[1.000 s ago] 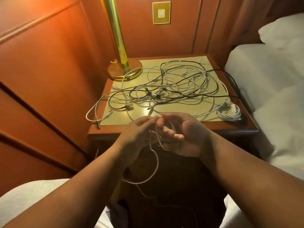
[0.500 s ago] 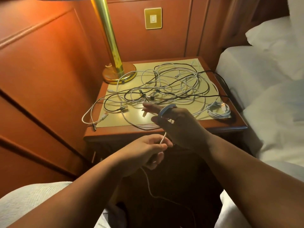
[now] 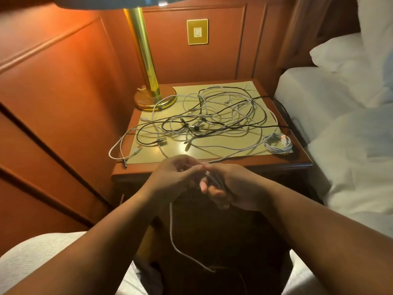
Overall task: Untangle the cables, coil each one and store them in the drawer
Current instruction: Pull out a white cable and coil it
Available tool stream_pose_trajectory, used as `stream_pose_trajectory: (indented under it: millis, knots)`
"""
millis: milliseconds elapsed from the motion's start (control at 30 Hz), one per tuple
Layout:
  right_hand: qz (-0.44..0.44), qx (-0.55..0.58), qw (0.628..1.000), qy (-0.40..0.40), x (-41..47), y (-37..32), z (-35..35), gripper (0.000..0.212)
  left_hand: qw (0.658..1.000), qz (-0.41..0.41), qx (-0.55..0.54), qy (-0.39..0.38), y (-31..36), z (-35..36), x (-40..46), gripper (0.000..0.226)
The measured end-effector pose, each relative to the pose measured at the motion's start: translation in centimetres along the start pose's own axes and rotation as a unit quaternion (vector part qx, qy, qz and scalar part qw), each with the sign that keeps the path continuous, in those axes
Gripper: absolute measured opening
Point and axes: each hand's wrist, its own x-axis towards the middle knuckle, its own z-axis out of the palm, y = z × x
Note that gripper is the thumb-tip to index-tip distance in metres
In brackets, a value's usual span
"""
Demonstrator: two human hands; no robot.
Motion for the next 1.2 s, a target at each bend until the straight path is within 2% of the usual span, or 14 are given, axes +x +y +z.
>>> stream_pose_trajectory:
  millis: [100, 167, 233, 400, 467, 533, 600, 667, 800, 867, 967, 1033, 1133, 1200]
  knots:
    - [-0.021, 0.112, 0.993, -0.029, 0.2, 0.6, 0.1, 0.057, 0.991, -0.063, -0.100, -0.060, -0.3, 1.3, -0.2, 0.033]
    - [-0.036, 0.170, 0.984, -0.040, 0.1, 0.8, 0.5, 0.048, 0.986, -0.066, -0.146, -0.047, -0.3, 2.0, -0.3, 0.037]
    - [-0.053, 0.233, 0.969, -0.068, 0.2, 1.0, 1.1, 0.043, 0.976, -0.073, -0.202, -0.028, -0.4, 2.7, -0.3, 0.051]
    - [-0.080, 0.393, 0.901, -0.165, 0.7, 1.5, 1.7, 0.046, 0.904, -0.136, -0.406, -0.015, 0.1, 3.7, -0.6, 0.048]
    - [-0.086, 0.407, 0.887, -0.198, 0.7, 1.6, 1.7, 0.046, 0.881, -0.141, -0.450, -0.029, 0.2, 3.8, -0.7, 0.053]
    - [-0.085, 0.409, 0.881, -0.224, 0.9, 1.6, 1.7, 0.042, 0.875, -0.139, -0.462, -0.030, 0.6, 3.8, -1.0, 0.052]
    - [-0.091, 0.373, 0.895, -0.225, 1.1, 1.4, 1.7, 0.035, 0.883, -0.126, -0.451, -0.013, 0.9, 3.9, -1.2, 0.055]
    - [-0.093, 0.338, 0.910, -0.223, 1.2, 1.0, 1.5, 0.040, 0.896, -0.106, -0.431, -0.004, 1.0, 4.0, -1.5, 0.069]
    - [-0.110, 0.321, 0.913, -0.225, 1.2, 0.4, 1.2, 0.046, 0.900, -0.086, -0.426, 0.008, 1.1, 4.0, -1.1, 0.062]
    - [-0.150, 0.325, 0.913, -0.197, 1.2, 0.0, 1.1, 0.047, 0.921, -0.073, -0.380, 0.028, 0.7, 3.8, -0.7, 0.034]
    - [-0.253, 0.311, 0.912, -0.085, 0.7, -1.6, 0.5, 0.045, 0.948, -0.077, -0.308, -0.026, 0.0, 4.0, -0.7, 0.029]
    - [-0.306, 0.254, 0.917, 0.015, 0.4, -2.5, -0.4, 0.042, 0.964, -0.083, -0.241, -0.081, -0.5, 4.3, -0.7, 0.029]
    - [-0.338, 0.026, 0.926, 0.163, 0.0, -2.5, -1.6, 0.030, 0.979, -0.088, -0.130, -0.129, -0.7, 4.4, -0.5, 0.020]
    - [-0.301, -0.227, 0.894, 0.242, -0.3, -2.1, -2.0, 0.024, 0.988, -0.077, -0.043, -0.124, -0.8, 4.3, -0.4, 0.017]
